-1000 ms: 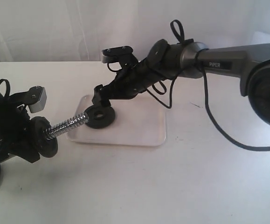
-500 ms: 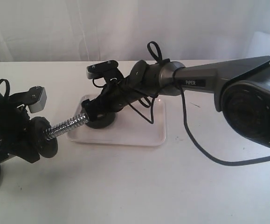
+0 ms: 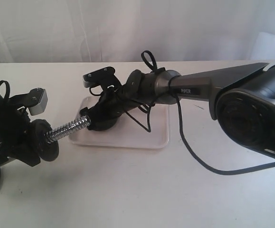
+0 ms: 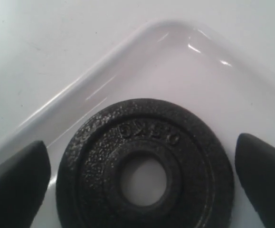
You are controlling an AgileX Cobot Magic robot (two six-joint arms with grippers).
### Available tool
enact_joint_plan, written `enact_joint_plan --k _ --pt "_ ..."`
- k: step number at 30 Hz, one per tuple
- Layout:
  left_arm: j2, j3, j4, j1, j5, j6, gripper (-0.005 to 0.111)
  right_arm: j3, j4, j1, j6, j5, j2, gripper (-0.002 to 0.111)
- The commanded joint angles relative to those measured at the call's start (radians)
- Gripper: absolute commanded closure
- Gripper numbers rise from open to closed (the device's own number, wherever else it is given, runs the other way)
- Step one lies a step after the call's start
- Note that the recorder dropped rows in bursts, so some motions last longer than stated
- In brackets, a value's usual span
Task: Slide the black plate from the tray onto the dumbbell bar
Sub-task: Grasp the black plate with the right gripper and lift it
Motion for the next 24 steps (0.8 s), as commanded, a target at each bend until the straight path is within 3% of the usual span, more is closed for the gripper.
enact_joint_plan --k 1,24 --pt "-0.051 -0.011 -0.104 0.004 0.092 0.001 0.107 -0.003 -0.022 0.009 -0.009 0.004 0.008 0.009" --pt "-0.051 -0.011 -0.104 0.004 0.096 0.001 0.107 0.001 -0.256 0.009 0.083 0.06 0.008 0.01"
